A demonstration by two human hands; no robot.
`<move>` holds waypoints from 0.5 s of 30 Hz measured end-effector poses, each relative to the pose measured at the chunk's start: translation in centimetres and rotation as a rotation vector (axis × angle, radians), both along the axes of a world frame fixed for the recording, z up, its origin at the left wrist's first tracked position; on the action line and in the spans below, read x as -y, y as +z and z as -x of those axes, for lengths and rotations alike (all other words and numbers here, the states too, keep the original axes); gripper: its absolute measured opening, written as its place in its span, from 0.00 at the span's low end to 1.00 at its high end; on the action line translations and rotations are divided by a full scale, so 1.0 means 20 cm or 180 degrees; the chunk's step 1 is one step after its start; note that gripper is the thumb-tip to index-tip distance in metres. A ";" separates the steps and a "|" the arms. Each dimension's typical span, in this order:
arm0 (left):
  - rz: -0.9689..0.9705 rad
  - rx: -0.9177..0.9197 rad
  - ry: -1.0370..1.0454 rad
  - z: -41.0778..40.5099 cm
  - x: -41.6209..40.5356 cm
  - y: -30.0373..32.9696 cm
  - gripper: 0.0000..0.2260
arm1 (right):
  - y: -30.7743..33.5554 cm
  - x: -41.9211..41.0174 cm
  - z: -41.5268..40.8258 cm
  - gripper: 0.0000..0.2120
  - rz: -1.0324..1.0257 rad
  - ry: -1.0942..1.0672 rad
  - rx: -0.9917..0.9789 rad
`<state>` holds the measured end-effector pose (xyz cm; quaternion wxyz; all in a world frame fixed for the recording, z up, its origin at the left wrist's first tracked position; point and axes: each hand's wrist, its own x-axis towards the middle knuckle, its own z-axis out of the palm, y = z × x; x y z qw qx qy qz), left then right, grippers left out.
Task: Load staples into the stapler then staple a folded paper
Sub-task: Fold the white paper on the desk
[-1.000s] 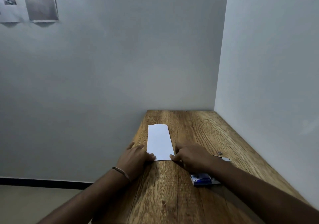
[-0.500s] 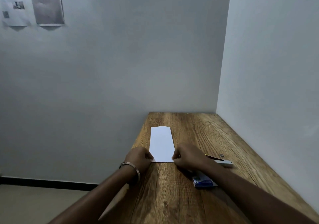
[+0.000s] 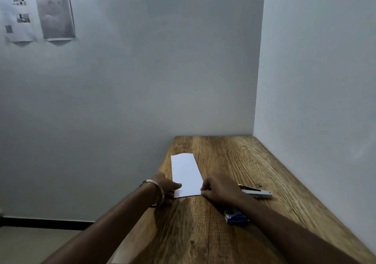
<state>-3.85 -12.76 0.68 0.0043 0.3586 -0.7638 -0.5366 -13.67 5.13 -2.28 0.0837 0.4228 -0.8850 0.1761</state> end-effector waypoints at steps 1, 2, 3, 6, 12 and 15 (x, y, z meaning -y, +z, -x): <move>0.0182 0.0043 -0.0027 0.00 0.00 0.00 0.11 | 0.00 0.00 0.00 0.10 0.0024 0.0000 0.0030; 0.0374 0.0058 -0.0059 0.00 0.00 -0.01 0.11 | 0.00 -0.01 0.00 0.10 0.0053 0.0000 0.0073; 0.0567 0.0056 -0.0099 0.00 0.00 -0.02 0.10 | 0.01 -0.01 0.00 0.09 0.0078 0.0005 0.0125; 0.1158 0.0022 -0.0234 0.00 0.00 -0.04 0.08 | 0.01 -0.01 0.00 0.09 0.0130 -0.0005 0.0291; 0.1876 0.0016 -0.0529 0.02 -0.02 -0.06 0.08 | 0.02 0.01 0.00 0.06 0.0236 -0.0295 0.0494; 0.1821 -0.0037 -0.0532 0.02 -0.02 -0.07 0.07 | 0.04 0.05 -0.01 0.10 0.0202 -0.0519 0.0517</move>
